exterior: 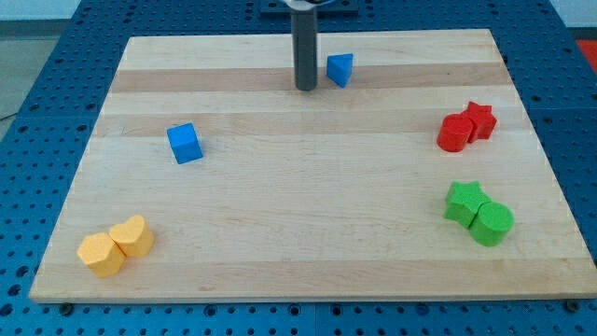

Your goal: Slide the blue triangle towards the top right

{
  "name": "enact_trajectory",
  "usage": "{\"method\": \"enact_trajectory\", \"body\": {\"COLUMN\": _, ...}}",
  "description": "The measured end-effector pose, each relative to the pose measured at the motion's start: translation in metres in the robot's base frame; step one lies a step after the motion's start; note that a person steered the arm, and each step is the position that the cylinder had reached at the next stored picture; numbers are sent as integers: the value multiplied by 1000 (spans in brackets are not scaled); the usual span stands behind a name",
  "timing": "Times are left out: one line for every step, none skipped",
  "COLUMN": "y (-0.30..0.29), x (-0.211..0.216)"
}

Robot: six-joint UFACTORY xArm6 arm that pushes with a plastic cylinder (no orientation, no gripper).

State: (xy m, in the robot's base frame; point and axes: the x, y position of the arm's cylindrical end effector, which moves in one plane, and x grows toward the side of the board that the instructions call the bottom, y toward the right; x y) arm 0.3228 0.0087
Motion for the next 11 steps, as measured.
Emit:
{"method": "enact_trajectory", "body": {"y": 64, "x": -9}}
{"method": "enact_trajectory", "body": {"y": 120, "x": -31}}
{"method": "enact_trajectory", "body": {"y": 106, "x": -8}}
{"method": "enact_trajectory", "body": {"y": 41, "x": 16}}
{"method": "enact_trajectory", "body": {"y": 5, "x": 10}}
{"method": "enact_trajectory", "body": {"y": 27, "x": -15}}
{"method": "enact_trajectory", "body": {"y": 89, "x": -48}}
{"method": "enact_trajectory", "body": {"y": 119, "x": -57}}
{"method": "enact_trajectory", "body": {"y": 73, "x": -26}}
{"method": "enact_trajectory", "body": {"y": 13, "x": -25}}
{"method": "enact_trajectory", "body": {"y": 17, "x": -50}}
